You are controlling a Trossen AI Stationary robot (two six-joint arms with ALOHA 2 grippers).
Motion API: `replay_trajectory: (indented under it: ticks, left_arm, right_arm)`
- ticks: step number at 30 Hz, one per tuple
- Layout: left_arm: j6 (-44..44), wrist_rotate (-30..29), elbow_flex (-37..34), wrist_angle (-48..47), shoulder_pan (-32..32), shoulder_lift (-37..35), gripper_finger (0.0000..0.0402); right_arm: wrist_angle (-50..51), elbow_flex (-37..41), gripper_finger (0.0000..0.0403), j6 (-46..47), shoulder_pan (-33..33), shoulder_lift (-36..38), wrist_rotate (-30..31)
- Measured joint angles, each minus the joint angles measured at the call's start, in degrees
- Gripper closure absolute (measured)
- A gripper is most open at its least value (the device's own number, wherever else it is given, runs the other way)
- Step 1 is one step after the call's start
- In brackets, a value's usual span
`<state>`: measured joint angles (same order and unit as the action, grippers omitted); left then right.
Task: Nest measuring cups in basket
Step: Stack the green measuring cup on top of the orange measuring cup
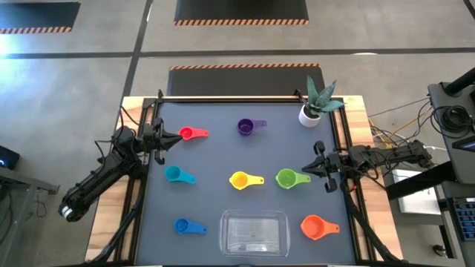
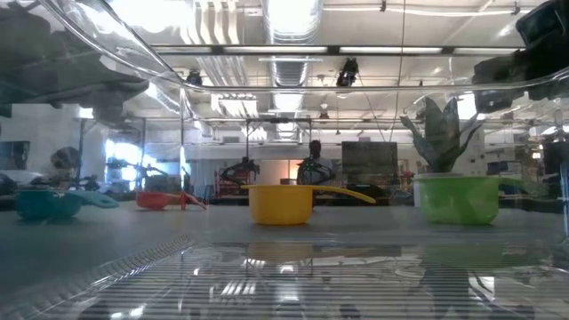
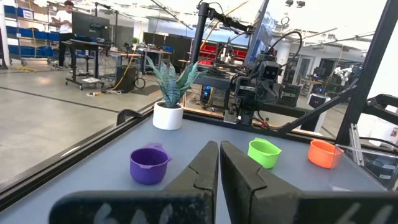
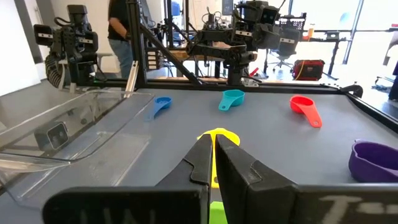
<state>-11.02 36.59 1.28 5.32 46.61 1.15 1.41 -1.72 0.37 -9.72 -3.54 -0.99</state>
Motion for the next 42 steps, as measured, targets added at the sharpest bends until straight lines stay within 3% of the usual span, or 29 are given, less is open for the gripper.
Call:
replay_trajectory:
  ticks: [18,23,32,36,38,42]
  left_arm:
    - [-0.01,0.01,0.00,0.02,0.00,0.00,0.0402]
    - [0.01,0.01,0.00,0.02,-0.02,0.02,0.0402]
    - [0.01,-0.01,0.00,0.00,-0.01,0.02,0.0402]
    - [0.01,0.00,0.00,0.01,-0.01,0.00,0.0402]
    - [0.01,0.01,0.00,0.00,-0.01,0.01,0.0402]
    - [0.01,0.01,0.00,0.00,-0.02,0.00,0.0402]
  right_arm:
    - [-0.24,0.02,0.0394,-0.86,0.00,0.00,-0.04]
    - [-1.15,0.14,0.0394,5.11,0.00,-0.02,-0.09]
    - [-20.80,0.15,0.0394,16.33,0.00,-0.02,-0.51]
    - [-29.54,-0.30,0.0394,16.65,0.00,-0.06,1.02]
    - [-26.38,-3.47,0.0394,15.06,0.00,-0.09,1.11]
    - [-3.79,-15.86,0.0394,14.08,-0.02,-4.79,5.51]
